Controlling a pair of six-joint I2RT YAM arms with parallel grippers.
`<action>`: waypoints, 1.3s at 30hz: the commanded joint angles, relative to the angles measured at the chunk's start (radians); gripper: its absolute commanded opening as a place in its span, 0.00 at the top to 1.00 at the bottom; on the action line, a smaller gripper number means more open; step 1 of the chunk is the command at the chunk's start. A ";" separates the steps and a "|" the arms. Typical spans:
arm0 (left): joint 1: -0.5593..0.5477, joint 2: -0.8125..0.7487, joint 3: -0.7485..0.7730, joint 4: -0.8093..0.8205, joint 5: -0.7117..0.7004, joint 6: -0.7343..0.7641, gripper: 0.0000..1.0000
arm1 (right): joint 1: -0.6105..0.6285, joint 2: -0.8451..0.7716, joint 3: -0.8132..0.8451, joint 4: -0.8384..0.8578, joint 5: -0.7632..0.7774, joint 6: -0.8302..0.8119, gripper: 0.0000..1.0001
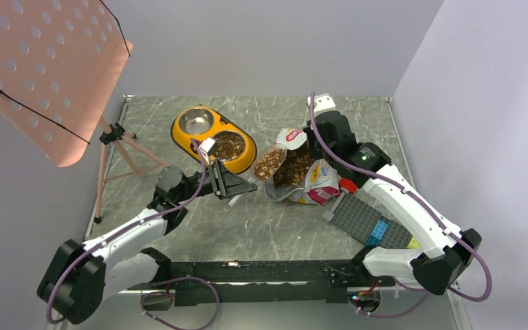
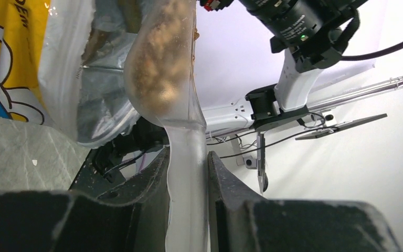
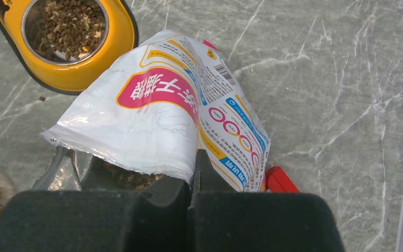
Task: Serve the pet food
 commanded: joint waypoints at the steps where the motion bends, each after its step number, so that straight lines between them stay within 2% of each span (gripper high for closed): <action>1: 0.037 -0.111 0.029 -0.118 0.012 0.010 1.00 | -0.007 -0.045 0.078 0.087 0.063 0.008 1.00; 4: 0.089 -0.168 0.069 -0.235 0.000 0.003 1.00 | -0.006 -0.061 0.060 0.088 0.062 0.005 1.00; 13: 0.263 -0.108 0.152 -0.287 -0.122 -0.097 1.00 | -0.006 -0.086 0.047 0.083 0.056 -0.007 1.00; 16: 0.301 -0.037 0.170 -0.229 -0.179 -0.121 1.00 | -0.006 -0.092 0.045 0.084 0.047 -0.006 1.00; 21: 0.354 0.136 0.232 -0.092 -0.185 -0.137 1.00 | -0.006 -0.103 0.044 0.086 0.039 -0.004 1.00; 26: 0.405 0.244 0.247 -0.042 -0.253 -0.122 1.00 | -0.006 -0.119 0.028 0.091 0.042 -0.009 1.00; 29: 0.424 0.298 0.251 -0.026 -0.313 -0.109 1.00 | -0.008 -0.126 0.020 0.092 0.040 -0.007 1.00; 34: 0.439 0.410 0.234 0.090 -0.429 -0.189 1.00 | -0.008 -0.138 0.009 0.096 0.042 -0.005 1.00; 39: 0.439 0.477 0.287 0.053 -0.524 -0.234 1.00 | -0.009 -0.142 0.002 0.099 0.042 -0.012 1.00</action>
